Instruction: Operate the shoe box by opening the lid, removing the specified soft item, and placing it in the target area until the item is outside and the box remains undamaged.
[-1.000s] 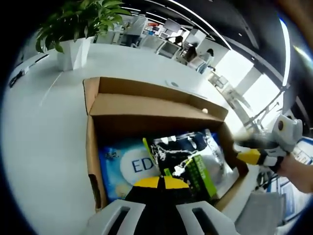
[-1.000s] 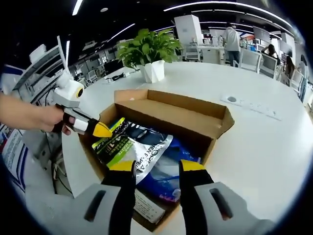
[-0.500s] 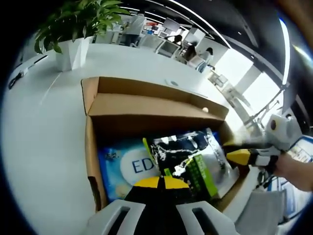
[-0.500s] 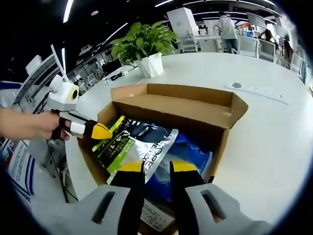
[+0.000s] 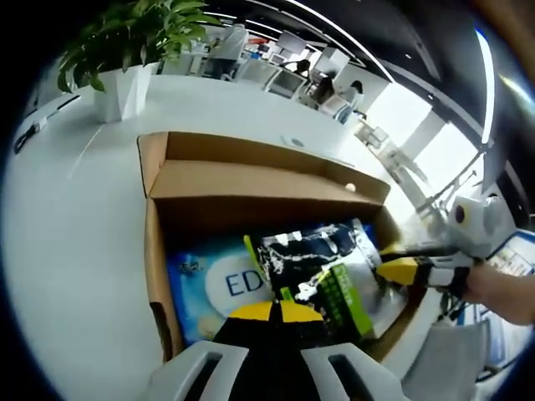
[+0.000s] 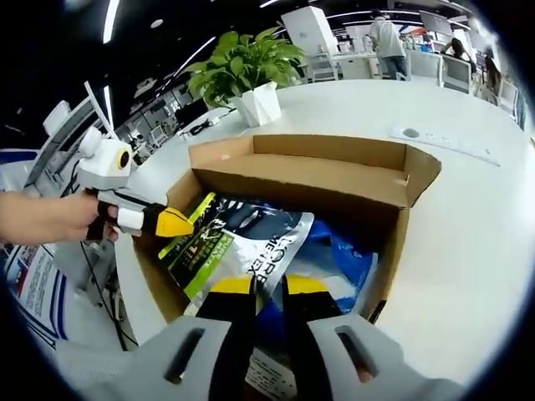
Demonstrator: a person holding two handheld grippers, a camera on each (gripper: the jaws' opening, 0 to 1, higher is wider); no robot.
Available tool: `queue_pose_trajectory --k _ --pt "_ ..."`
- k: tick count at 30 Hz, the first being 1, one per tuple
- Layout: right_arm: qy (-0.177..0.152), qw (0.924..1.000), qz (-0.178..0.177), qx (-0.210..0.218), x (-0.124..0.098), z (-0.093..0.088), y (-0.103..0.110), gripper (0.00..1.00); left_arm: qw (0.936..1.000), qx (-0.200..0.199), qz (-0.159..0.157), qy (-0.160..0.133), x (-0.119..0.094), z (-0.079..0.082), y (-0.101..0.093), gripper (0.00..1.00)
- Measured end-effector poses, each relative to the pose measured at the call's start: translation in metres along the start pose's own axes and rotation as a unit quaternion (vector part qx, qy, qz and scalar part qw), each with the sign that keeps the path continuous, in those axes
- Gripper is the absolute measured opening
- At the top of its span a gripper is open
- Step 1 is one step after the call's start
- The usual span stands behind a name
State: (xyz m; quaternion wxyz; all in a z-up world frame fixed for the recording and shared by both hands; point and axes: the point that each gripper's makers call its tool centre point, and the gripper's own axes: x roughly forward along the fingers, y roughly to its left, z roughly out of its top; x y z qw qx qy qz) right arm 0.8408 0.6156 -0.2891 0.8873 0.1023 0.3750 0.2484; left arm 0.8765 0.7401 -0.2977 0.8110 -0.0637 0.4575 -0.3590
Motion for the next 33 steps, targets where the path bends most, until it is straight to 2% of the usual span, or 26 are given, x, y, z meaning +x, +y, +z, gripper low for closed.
queue_pose_trajectory --k 11,17,33 --pt "-0.005 0.9999 -0.002 0.011 0.0 0.001 0.0 0.0 1.0 -0.001 0.001 -0.001 -0.001 0.0 -0.004 0.0" --pt "-0.007 0.9997 -0.01 0.02 0.001 0.004 -0.001 0.0 1.0 -0.004 0.001 0.0 -0.003 0.003 -0.005 0.0" --pt "-0.023 0.9992 -0.024 0.021 -0.024 0.015 -0.004 0.0 0.9999 0.011 -0.009 -0.004 -0.008 0.012 -0.028 0.0"
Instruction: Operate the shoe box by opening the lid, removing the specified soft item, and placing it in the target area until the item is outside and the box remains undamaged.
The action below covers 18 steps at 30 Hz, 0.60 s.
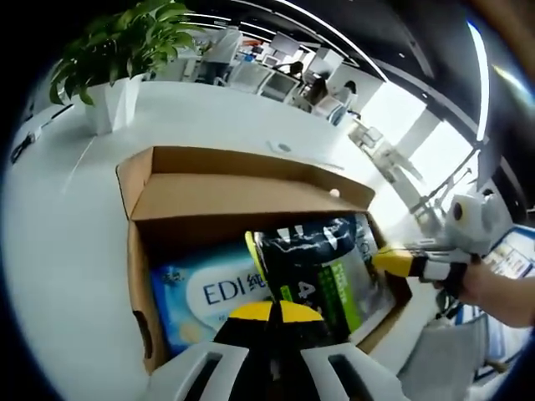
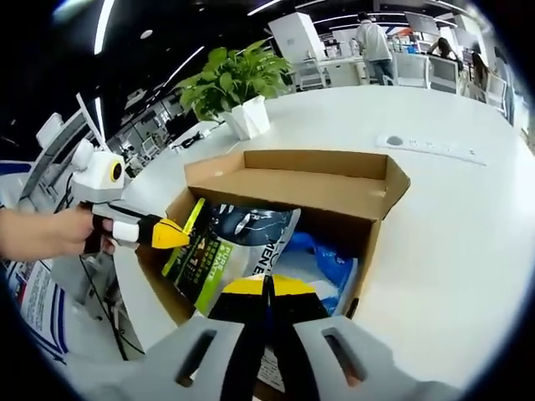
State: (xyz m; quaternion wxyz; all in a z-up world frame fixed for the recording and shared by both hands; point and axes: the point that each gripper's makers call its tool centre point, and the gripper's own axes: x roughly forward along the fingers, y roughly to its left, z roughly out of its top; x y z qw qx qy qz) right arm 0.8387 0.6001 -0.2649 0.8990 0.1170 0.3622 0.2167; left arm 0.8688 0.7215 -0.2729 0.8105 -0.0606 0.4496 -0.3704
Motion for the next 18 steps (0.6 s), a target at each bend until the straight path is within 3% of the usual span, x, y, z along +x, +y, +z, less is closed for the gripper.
queue_pose_trajectory --k 18 --pt "-0.019 0.9998 0.002 0.004 -0.033 0.017 0.001 0.0 0.9999 0.015 -0.003 -0.004 -0.012 0.012 -0.027 0.0"
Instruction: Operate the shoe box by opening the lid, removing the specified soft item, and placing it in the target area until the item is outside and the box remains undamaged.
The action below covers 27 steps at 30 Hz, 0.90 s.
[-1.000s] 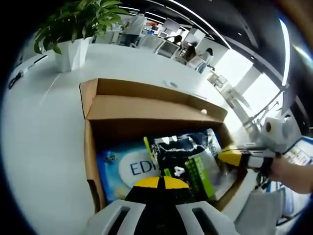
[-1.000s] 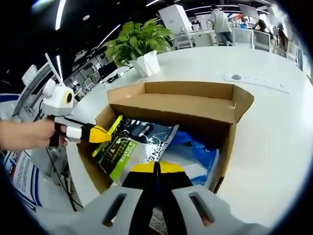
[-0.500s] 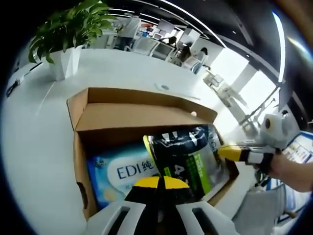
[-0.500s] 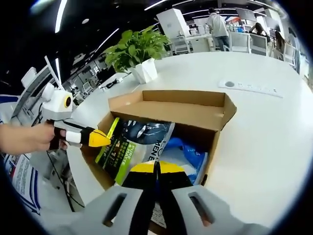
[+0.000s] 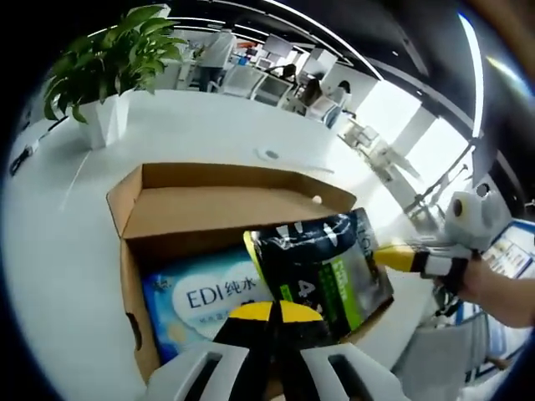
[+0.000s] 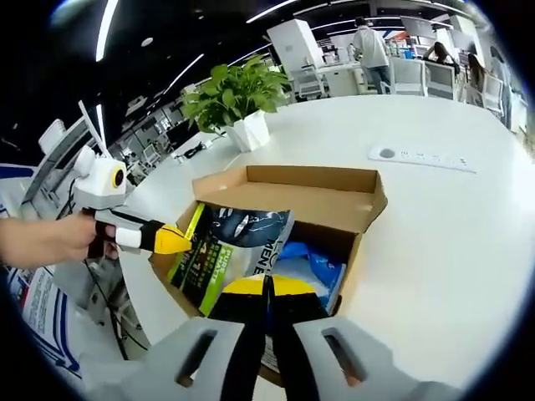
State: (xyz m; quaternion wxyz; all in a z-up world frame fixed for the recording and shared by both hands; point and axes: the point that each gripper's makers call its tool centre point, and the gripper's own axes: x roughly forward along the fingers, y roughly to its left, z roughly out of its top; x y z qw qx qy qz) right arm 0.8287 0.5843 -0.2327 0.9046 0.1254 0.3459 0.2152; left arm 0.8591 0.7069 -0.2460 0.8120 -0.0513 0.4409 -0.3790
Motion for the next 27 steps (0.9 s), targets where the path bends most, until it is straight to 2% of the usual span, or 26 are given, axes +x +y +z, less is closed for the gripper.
queue_pose_trajectory --k 4,12,27 --pt "-0.003 1.0 -0.002 -0.003 -0.013 0.003 -0.004 0.0 1.0 0.005 -0.002 0.0 0.002 0.004 -0.01 0.0" --pt "-0.012 0.9999 -0.011 -0.005 -0.035 0.007 -0.026 0.0 0.9999 0.013 -0.007 -0.002 0.015 0.01 -0.038 0.0" --pt "-0.016 0.9994 -0.03 0.005 -0.076 -0.002 -0.07 0.0 0.9992 0.031 -0.023 0.008 0.046 0.012 -0.088 0.0"
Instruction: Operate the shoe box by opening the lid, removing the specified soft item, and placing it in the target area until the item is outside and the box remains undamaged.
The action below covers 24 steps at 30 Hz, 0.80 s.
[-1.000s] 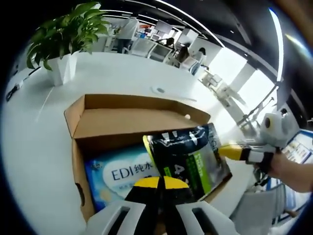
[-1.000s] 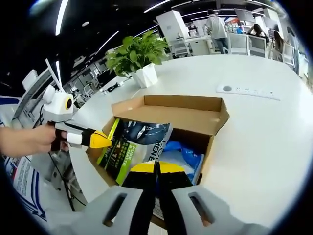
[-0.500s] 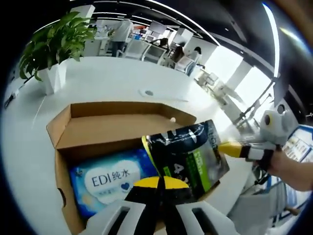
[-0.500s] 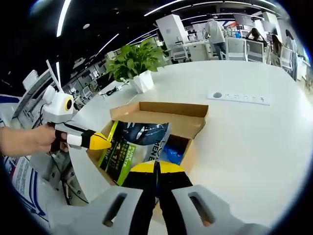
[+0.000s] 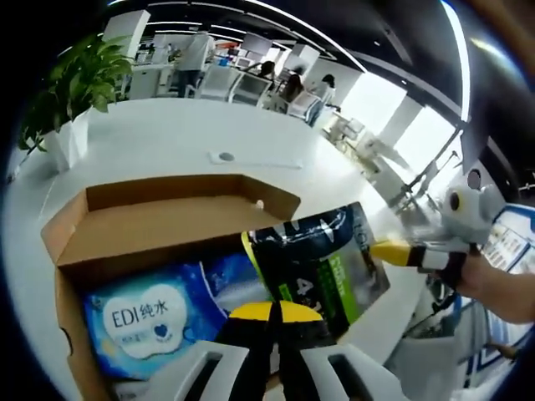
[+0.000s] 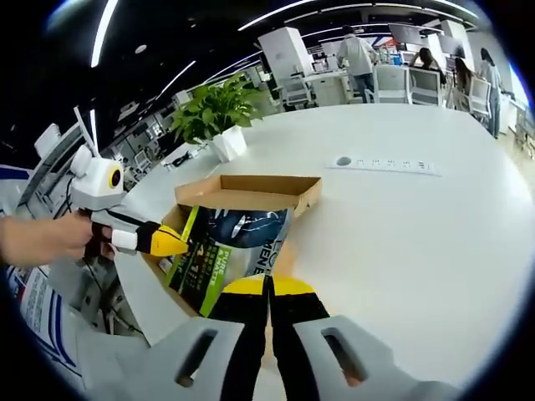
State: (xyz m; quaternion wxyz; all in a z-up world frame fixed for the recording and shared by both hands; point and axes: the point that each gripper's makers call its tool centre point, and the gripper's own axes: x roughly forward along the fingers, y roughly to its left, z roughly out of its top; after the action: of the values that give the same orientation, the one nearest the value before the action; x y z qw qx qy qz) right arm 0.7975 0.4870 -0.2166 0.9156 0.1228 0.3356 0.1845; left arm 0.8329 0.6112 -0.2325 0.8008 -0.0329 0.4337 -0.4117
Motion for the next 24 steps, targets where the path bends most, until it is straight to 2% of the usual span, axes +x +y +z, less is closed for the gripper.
queue_pose_trajectory --k 15,24 --pt "-0.008 0.9997 -0.017 0.018 -0.034 -0.011 -0.034 0.0 0.9996 0.019 -0.012 0.015 0.029 0.005 -0.044 0.0" --pt "-0.008 0.9993 -0.026 0.025 -0.045 -0.012 -0.068 0.0 0.9992 0.025 -0.018 0.026 0.055 0.006 -0.065 0.0"
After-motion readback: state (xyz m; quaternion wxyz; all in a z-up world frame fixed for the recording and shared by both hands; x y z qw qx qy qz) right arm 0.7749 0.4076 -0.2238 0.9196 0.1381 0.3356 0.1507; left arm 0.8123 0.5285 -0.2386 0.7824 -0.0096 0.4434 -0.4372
